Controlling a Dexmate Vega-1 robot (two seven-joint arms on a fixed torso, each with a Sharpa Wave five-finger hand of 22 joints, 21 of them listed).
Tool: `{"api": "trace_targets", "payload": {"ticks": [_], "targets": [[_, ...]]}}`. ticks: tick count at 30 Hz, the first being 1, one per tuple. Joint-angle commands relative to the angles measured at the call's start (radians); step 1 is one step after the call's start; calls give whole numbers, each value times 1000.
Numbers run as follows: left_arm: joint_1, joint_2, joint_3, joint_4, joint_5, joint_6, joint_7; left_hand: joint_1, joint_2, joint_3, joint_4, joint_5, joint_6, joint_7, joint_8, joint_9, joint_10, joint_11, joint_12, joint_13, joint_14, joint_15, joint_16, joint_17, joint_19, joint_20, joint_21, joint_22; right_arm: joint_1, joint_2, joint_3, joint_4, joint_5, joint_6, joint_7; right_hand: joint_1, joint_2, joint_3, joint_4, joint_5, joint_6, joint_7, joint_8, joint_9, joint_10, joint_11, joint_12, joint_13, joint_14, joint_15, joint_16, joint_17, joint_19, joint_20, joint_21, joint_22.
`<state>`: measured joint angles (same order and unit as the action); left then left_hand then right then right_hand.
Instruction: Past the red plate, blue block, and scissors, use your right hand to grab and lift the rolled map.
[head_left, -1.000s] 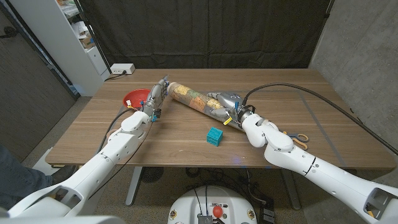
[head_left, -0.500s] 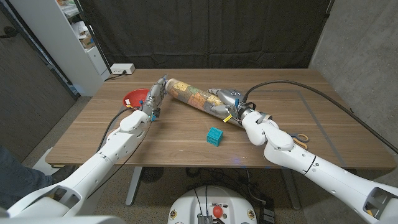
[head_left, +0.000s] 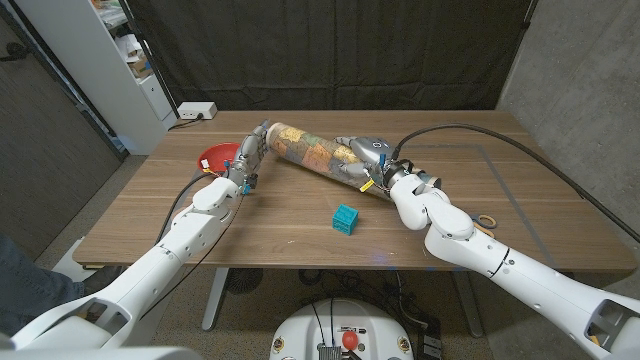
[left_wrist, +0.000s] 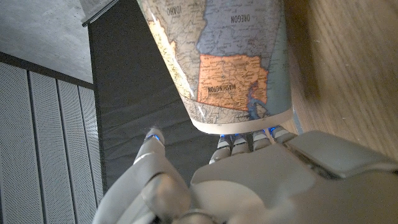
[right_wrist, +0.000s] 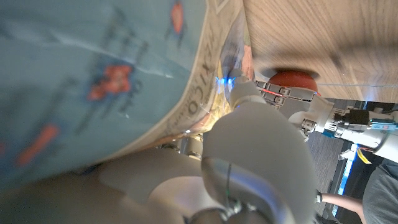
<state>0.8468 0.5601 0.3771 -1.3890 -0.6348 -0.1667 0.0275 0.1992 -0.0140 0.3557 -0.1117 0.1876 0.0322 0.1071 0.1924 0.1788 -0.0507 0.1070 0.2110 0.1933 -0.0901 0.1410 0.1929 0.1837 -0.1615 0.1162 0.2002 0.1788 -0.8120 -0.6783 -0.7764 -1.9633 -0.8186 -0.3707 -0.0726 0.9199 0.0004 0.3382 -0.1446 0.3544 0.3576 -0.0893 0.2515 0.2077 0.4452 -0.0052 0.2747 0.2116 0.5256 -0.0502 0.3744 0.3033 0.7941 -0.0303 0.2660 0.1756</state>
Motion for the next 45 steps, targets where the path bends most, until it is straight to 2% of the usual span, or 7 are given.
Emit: {"api": "trace_targets", "payload": {"ticks": [1, 45], "targets": [[-1, 1, 1, 1, 0, 1, -1, -1, 10, 1, -6, -4, 2, 2, -2, 3, 1, -5, 0, 1, 4, 5, -1, 2, -2, 4, 1, 4, 2, -1, 13, -14, -9, -5, -1, 6, 8, -3, 3, -3, 11, -3, 1, 1, 8, 1, 7, 4, 8, -1, 8, 4, 13, 0, -2, 3], [-3, 21, 0, -19, 10, 17, 2, -1, 12, -1, -8, -4, 1, 2, -2, 3, 1, -4, 0, 2, 2, 5, -2, 2, -2, 4, 0, 4, 3, -8, 57, -31, -22, -40, -35, 19, 24, -7, 3, -38, 33, -4, -3, 2, 27, -7, 2, 5, 23, -8, 12, 20, 19, -1, -10, 3]]}}
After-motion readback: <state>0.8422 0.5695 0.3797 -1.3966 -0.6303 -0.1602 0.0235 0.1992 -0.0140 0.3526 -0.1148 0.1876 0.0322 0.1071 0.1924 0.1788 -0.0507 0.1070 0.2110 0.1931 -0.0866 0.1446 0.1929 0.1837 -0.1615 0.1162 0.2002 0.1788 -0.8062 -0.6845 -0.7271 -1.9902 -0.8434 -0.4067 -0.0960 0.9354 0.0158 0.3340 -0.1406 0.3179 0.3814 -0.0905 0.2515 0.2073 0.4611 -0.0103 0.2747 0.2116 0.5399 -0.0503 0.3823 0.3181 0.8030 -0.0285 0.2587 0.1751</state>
